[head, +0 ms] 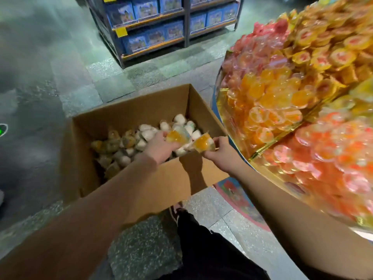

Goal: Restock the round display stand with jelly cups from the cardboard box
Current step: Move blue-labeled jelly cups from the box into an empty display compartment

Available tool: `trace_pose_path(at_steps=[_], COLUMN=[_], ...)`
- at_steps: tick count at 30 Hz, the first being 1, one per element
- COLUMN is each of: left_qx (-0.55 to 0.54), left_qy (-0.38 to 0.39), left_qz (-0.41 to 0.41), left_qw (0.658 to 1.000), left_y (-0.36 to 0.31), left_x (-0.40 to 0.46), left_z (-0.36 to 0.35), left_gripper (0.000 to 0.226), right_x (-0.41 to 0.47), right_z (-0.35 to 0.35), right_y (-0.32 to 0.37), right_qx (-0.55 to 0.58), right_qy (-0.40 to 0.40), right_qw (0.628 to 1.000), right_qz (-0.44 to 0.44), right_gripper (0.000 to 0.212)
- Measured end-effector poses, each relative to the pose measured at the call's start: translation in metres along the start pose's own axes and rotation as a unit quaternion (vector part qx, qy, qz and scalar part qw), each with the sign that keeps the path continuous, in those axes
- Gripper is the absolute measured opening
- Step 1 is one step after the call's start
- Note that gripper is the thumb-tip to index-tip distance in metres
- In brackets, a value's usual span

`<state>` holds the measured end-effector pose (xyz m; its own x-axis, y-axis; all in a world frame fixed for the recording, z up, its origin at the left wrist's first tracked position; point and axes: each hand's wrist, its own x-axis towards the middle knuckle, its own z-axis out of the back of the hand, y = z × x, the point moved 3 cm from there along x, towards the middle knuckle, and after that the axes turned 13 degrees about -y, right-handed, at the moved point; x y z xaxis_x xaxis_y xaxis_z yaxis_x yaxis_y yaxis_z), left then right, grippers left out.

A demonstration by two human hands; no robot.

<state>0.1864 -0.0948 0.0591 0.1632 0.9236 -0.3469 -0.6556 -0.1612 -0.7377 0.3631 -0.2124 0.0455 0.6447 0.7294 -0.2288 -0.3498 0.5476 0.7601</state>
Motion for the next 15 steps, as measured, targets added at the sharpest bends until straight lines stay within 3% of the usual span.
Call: trace_pose_path(at_steps=[4, 15], left_qx=[0.043, 0.098], left_qy=[0.039, 0.193], left_qz=[-0.115, -0.285], left_qw=[0.992, 0.934], left_y=[-0.067, -0.209], left_x=[-0.055, -0.157], left_z=[-0.036, -0.190], left_gripper=[0.063, 0.074], right_x=[-0.035, -0.105], right_z=[0.089, 0.285], right_y=[-0.022, -0.126], right_qx=[0.015, -0.008], right_qy=[-0.074, -0.251], right_qw=[0.997, 0.967], right_qz=[-0.005, -0.053], right_gripper=[0.051, 0.061])
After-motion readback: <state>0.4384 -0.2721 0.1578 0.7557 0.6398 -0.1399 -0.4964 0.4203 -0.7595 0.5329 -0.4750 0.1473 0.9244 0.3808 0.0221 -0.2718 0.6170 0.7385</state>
